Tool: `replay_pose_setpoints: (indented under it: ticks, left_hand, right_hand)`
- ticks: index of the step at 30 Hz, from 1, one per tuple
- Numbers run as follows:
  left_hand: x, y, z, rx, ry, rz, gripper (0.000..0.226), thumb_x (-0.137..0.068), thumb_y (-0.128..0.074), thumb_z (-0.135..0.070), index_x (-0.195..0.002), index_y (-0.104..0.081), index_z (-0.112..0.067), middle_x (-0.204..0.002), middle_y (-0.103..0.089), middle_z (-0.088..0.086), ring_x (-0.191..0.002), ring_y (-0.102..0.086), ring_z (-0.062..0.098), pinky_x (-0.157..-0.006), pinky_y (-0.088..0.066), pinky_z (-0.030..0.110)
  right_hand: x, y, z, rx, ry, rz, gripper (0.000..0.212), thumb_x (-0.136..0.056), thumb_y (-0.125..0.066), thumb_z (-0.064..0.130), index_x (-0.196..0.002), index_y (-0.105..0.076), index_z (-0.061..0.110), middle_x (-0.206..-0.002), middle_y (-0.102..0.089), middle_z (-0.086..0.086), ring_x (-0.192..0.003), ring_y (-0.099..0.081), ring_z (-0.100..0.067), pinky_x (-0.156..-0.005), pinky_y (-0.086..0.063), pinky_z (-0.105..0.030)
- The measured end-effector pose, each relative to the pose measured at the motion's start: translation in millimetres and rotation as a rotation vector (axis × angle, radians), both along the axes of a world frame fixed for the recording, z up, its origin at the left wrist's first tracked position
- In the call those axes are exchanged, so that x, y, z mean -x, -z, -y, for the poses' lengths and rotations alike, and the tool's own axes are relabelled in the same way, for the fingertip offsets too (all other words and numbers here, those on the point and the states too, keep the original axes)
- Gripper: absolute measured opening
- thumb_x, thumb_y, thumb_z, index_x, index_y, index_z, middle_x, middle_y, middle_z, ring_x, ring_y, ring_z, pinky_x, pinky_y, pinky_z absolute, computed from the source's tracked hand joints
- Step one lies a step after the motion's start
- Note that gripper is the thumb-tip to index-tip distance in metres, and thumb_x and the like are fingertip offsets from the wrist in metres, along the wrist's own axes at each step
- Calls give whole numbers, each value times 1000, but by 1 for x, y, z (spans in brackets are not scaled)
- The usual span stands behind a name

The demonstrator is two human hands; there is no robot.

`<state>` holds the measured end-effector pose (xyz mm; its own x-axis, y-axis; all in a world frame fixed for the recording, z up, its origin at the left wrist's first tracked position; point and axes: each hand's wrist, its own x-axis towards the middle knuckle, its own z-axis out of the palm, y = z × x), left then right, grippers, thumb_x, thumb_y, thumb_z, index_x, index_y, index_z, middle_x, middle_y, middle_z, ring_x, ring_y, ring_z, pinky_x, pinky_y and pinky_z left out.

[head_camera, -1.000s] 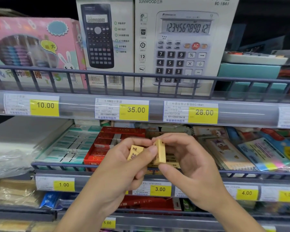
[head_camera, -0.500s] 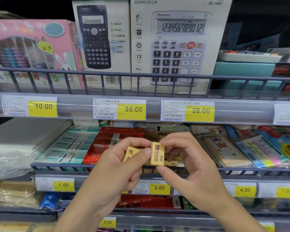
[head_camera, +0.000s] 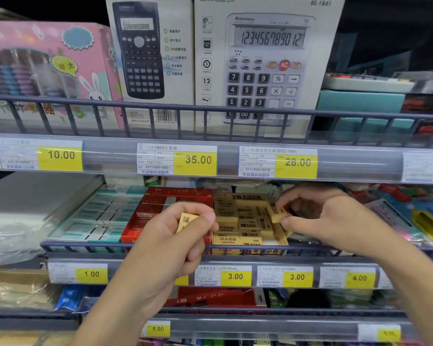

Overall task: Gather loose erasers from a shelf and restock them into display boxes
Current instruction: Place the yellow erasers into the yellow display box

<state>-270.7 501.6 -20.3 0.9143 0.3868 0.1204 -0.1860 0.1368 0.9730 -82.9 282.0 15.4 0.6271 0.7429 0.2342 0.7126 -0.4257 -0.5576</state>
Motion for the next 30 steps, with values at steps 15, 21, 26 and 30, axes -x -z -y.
replay_pose_setpoints:
  ticks: [15, 21, 26, 30]
  left_hand:
    - [2, 2, -2, 14, 12, -10, 29, -72, -78, -47, -88, -75, -23, -62, -46, 9, -44, -29, 12, -37, -27, 18]
    - [2, 3, -3, 17, -4, -14, 31, -71, -78, -47, -89, -76, -22, -66, -49, 10, -44, -31, 11, -38, -28, 19]
    - [2, 2, -2, 12, 0, -14, 27, -72, -78, -44, -87, -76, -23, -63, -50, 7, -43, -32, 10, -38, -28, 18]
    - [1, 1, -3, 7, -2, -20, 29, -70, -79, -45, -87, -75, -22, -62, -50, 5, -43, -31, 10, -38, -28, 18]
  right_hand:
    - [-16, 5, -10, 325, -115, 61, 26, -73, -65, 71, -96, -68, 59, -108, -64, 34, -106, -55, 13, -95, -49, -26]
    - [-17, 5, -16, 343, -117, 4, 24, -73, -69, 69, -95, -70, 60, -111, -64, 33, -108, -57, 10, -99, -48, -25]
    - [-17, 2, -19, 377, -101, -81, 16, -76, -77, 58, -91, -71, 61, -109, -63, 33, -105, -56, 12, -96, -44, -15]
    - [-16, 0, -19, 440, -114, -34, 13, -84, -69, 59, -96, -71, 61, -105, -66, 34, -101, -59, 11, -97, -48, -21]
